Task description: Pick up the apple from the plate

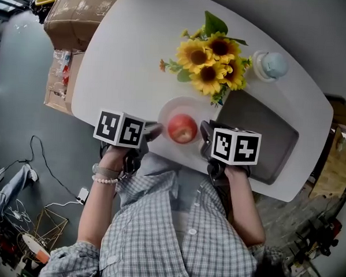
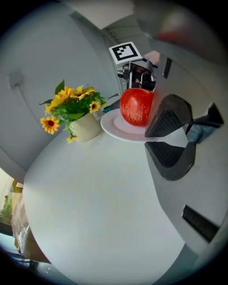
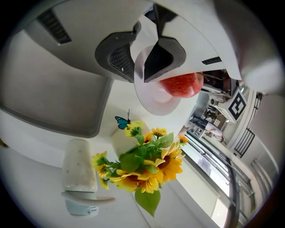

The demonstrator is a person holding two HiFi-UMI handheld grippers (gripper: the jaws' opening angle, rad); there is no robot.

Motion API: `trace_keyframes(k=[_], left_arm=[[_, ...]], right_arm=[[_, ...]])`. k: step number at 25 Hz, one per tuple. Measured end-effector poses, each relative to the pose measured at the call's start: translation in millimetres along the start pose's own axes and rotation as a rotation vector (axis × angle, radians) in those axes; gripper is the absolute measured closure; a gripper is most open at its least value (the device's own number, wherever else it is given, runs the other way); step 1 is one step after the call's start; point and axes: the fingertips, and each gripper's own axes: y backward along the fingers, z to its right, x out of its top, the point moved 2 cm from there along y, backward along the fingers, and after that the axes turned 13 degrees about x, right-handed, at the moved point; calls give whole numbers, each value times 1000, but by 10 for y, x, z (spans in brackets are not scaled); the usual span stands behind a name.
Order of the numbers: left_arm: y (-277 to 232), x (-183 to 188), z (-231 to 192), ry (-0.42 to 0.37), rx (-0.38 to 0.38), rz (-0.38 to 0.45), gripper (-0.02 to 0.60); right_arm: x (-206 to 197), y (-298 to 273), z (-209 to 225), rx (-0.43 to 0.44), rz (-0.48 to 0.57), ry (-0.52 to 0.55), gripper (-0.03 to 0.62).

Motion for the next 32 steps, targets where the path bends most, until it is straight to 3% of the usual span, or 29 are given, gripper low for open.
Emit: trace_keyframes(k=[12, 21, 27, 32], left_arm=[[79, 68, -609, 6, 59, -4, 541], [62, 134, -713, -3, 39, 4, 541], [35, 142, -725, -19, 25, 20, 541], [59, 188, -752, -50, 47, 86, 541]], right_arm=[[-5, -556, -256, 0, -46, -6, 525], [-7, -689, -245, 7, -46, -39, 525], [-5, -729, -244, 4, -53, -7, 523], [31, -757, -275, 8, -28, 44, 523]])
